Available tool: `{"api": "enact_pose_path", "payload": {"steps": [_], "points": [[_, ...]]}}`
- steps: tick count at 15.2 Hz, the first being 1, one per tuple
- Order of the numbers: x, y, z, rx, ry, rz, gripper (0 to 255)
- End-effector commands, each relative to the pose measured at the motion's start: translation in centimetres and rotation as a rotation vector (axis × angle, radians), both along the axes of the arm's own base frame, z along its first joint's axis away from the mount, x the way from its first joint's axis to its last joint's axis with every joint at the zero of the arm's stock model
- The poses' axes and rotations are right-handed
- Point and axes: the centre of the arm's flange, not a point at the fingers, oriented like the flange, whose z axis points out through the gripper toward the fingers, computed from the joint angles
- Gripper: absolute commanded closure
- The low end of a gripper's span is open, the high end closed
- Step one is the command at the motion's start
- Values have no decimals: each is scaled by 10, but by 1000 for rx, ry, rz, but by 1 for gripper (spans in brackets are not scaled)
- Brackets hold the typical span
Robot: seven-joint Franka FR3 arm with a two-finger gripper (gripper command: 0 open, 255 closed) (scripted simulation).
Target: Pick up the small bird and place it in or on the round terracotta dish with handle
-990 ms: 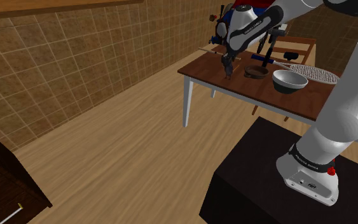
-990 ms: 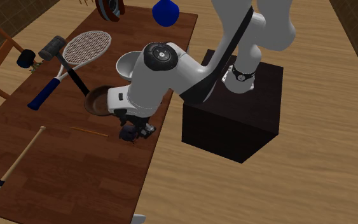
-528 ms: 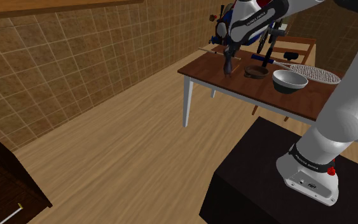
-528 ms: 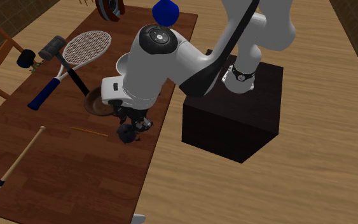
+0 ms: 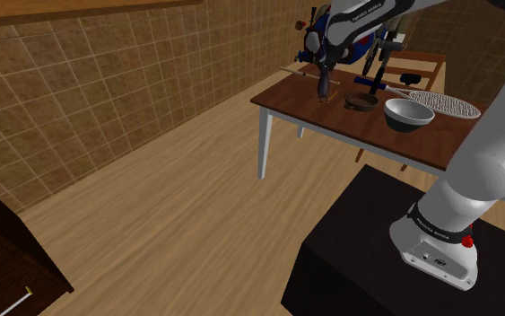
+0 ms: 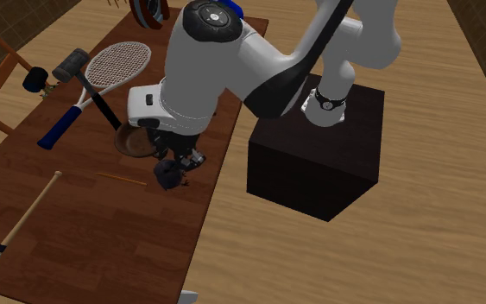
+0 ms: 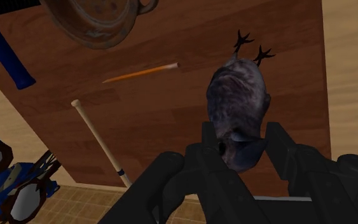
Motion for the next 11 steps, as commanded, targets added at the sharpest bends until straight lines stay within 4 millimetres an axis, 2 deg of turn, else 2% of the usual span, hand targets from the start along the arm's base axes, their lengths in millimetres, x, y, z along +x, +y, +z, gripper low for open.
{"api": "enact_pose_path", "payload": {"steps": [1,5,11], "points": [[1,-1,13,0,0,0,255],[1,-1,34,0,0,0,255],[-39,-67,50,0,0,0,255]]}}
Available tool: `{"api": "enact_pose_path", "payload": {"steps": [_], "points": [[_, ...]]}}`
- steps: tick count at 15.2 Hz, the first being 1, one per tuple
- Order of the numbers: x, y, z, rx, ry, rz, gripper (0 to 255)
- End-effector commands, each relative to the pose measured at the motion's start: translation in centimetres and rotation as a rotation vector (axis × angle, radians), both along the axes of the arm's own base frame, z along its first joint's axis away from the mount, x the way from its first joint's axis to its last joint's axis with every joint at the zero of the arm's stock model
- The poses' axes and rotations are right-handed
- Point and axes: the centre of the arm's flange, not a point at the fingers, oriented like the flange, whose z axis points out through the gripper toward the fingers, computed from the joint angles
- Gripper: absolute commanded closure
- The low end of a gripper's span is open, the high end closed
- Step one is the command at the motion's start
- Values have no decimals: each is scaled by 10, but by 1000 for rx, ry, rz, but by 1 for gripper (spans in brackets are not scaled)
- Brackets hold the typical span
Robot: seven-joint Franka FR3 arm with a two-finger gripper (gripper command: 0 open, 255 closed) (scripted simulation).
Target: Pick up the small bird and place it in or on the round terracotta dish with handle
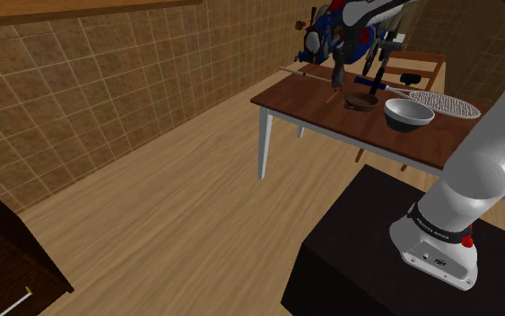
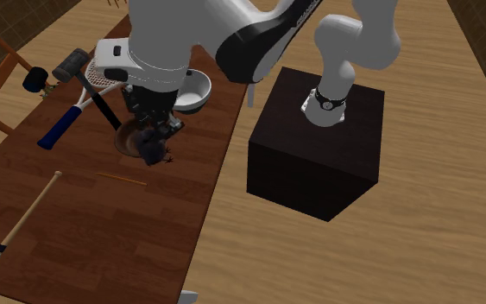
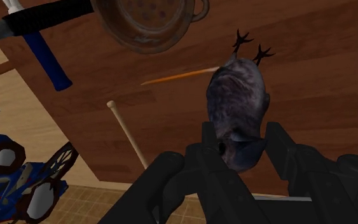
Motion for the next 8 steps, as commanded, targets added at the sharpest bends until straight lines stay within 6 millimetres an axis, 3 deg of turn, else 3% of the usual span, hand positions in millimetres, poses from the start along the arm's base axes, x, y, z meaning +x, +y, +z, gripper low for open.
{"api": "enact_pose_path", "payload": {"steps": [1,8], "points": [[-14,-22,5,-1,0,2,255],[-60,-99,25,-1,0,2,255]]}}
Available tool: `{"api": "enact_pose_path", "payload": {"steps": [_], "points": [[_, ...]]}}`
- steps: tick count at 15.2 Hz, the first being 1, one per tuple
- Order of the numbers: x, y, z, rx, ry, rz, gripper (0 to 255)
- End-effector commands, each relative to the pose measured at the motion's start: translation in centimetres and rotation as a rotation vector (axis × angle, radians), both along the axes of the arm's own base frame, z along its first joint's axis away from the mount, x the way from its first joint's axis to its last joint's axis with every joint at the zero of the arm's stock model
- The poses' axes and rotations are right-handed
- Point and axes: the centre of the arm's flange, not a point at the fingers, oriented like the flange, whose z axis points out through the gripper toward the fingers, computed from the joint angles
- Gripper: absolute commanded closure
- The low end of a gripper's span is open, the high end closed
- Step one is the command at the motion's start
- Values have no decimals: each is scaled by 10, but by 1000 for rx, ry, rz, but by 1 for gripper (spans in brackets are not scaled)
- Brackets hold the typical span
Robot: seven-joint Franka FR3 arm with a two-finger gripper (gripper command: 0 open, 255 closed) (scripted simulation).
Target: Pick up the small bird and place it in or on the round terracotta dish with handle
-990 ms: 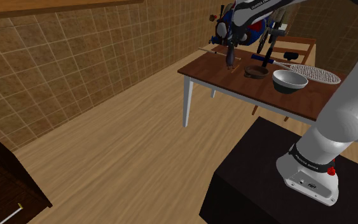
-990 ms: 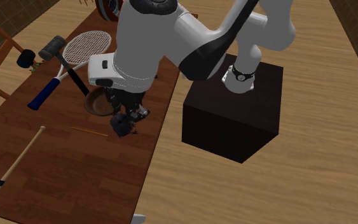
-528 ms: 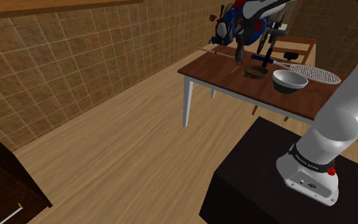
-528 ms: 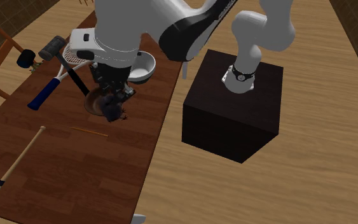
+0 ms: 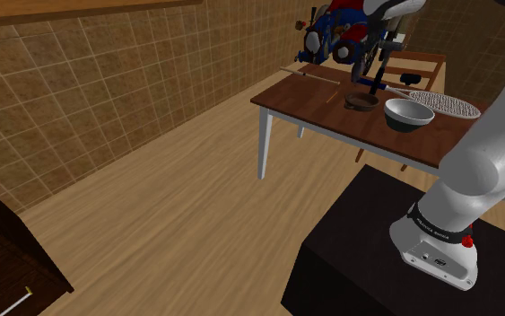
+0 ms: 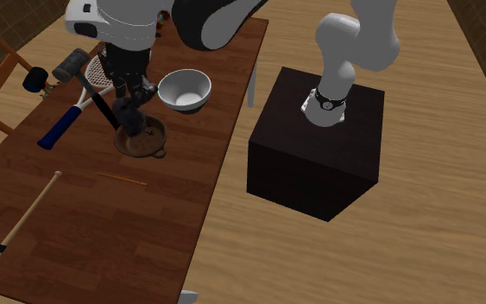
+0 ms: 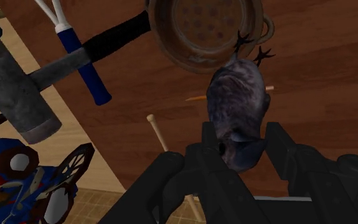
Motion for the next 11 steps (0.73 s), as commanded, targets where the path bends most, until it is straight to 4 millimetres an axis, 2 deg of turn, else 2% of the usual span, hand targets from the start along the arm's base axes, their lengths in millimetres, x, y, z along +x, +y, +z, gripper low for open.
{"api": "enact_pose_path", "payload": {"steps": [1,5,11], "points": [[-14,-23,8,-1,0,2,255],[-40,-66,19,-1,0,2,255],[-40,-66,-13,-1,0,2,255]]}}
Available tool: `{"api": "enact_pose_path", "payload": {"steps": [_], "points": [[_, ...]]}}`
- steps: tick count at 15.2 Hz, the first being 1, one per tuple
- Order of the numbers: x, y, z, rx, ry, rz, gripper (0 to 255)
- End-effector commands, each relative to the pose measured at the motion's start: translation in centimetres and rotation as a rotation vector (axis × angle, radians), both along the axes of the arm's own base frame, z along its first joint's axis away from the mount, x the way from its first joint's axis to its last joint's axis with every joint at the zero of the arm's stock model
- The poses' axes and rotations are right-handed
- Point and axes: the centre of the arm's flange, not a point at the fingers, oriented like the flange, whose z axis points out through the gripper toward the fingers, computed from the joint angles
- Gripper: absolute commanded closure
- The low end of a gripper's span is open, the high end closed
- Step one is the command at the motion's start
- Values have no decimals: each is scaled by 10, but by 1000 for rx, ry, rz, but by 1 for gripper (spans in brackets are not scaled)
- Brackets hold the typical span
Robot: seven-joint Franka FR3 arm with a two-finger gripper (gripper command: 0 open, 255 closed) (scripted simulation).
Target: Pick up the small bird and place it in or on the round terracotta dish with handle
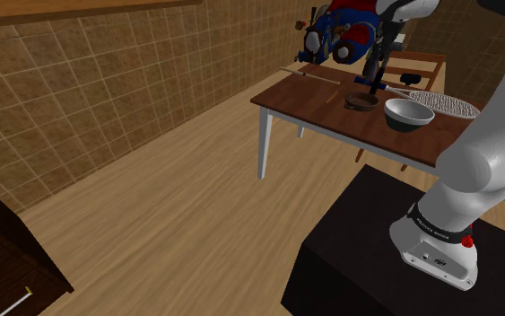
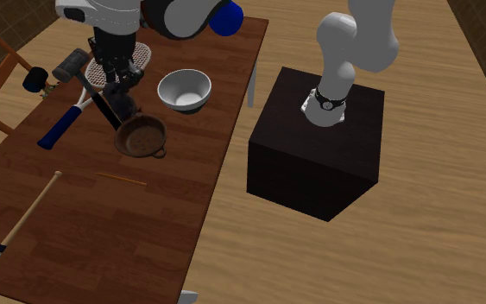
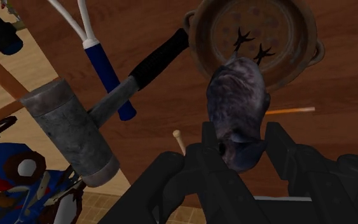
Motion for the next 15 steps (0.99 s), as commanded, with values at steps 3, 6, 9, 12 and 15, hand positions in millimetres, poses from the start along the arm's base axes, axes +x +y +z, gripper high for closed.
{"api": "enact_pose_path", "payload": {"steps": [3,6,9,12,15], "points": [[0,0,-21,-1,-1,0,255],[0,0,-37,-1,-1,0,255],[0,0,-53,-1,-1,0,255],[0,0,-68,-1,-1,0,255],[0,0,-84,-1,-1,0,255]]}}
